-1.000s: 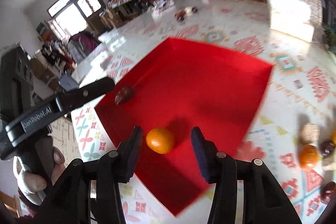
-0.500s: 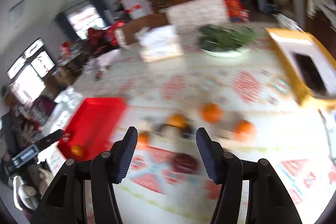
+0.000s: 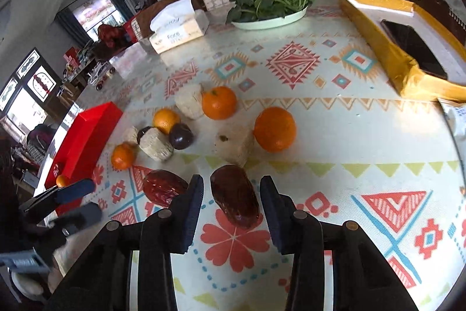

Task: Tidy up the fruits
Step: 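Grasp a red date with the right tool while the left tool grasps another date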

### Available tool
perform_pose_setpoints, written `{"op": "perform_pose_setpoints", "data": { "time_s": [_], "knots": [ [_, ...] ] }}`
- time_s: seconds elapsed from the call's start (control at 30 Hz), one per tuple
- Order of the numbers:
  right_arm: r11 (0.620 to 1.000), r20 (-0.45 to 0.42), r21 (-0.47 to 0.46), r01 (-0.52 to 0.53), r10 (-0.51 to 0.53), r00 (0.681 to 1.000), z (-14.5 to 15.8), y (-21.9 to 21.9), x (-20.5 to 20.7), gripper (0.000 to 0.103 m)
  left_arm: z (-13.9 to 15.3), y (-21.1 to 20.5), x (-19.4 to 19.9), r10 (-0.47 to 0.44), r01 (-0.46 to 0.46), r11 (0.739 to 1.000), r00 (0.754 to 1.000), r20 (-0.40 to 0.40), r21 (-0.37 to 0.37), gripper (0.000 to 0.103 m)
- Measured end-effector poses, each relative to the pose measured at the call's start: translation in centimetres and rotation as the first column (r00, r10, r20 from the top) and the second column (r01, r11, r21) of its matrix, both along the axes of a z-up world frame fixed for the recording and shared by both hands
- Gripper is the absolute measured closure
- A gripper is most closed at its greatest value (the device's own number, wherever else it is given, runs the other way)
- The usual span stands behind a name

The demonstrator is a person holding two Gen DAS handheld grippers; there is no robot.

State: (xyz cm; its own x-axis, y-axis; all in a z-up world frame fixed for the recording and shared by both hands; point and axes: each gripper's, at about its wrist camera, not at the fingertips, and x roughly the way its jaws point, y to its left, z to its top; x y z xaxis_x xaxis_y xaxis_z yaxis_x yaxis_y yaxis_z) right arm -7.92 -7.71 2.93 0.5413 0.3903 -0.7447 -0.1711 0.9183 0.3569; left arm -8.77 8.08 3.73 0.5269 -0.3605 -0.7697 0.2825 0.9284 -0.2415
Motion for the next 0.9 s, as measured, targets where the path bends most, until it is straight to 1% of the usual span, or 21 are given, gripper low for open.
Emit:
{"op": "perform_pose_setpoints", "data": {
  "time_s": [0.07, 0.13, 0.27, 0.43, 0.57, 0.63, 0.67, 0.83, 0.9],
  "knots": [
    [1.0, 0.01, -0.004, -0.01, 0.01, 1.0, -0.3, 0.1, 0.1, 0.061, -0.2, -0.8, 0.5, -0.01, 0.011, 1.0, 1.0, -0.005, 0.015, 0.028],
    [1.0, 0.014, -0.013, -0.019, 0.019, 1.0, -0.3, 0.3, 0.2, 0.07, -0.5, -1.7, 1.0, -0.022, 0.022, 0.999, 1.0, -0.004, 0.038, 0.028],
    [0.999, 0.025, -0.014, -0.031, 0.032, 0.999, -0.4, 0.2, 0.1, 0.07, -0.8, -3.6, 1.7, -0.053, 0.052, 0.995, 0.999, 0.012, 0.082, 0.028],
    [1.0, 0.039, 0.016, -0.015, 0.014, 0.999, 0.1, -0.8, -0.1, 0.07, -1.7, -6.2, 2.9, -0.119, 0.115, 0.986, 0.993, 0.024, 0.123, 0.028],
    [1.0, 0.05, 0.023, 0.004, -0.006, 0.999, 0.7, -1.8, -0.5, 0.07, -2.5, -7.9, 3.3, -0.147, 0.142, 0.976, 0.989, 0.018, 0.164, 0.029],
    [1.0, 0.049, 0.025, 0.012, -0.014, 0.999, 0.8, -2.1, -0.6, 0.07, -2.7, -8.4, 3.0, -0.134, 0.121, 0.968, 0.99, 0.044, 0.221, 0.046],
    [1.0, 0.048, 0.024, 0.015, -0.016, 0.999, 0.8, -2.2, -0.6, 0.07, -2.6, -8.4, 2.9, -0.131, 0.116, 0.965, 0.99, 0.051, 0.234, 0.05],
    [1.0, 0.046, 0.027, 0.015, -0.017, 0.999, 1.3, -1.9, -0.9, 0.07, -2.2, -6.2, 2.6, -0.082, 0.075, 0.986, 0.996, 0.043, 0.148, 0.05],
    [1.0, 0.051, 0.023, 0.005, -0.006, 0.999, 1.6, -1.3, -1.1, 0.07, -1.6, -4.4, 2.2, -0.046, 0.042, 0.995, 0.998, 0.041, 0.091, 0.05]
  ]
}}
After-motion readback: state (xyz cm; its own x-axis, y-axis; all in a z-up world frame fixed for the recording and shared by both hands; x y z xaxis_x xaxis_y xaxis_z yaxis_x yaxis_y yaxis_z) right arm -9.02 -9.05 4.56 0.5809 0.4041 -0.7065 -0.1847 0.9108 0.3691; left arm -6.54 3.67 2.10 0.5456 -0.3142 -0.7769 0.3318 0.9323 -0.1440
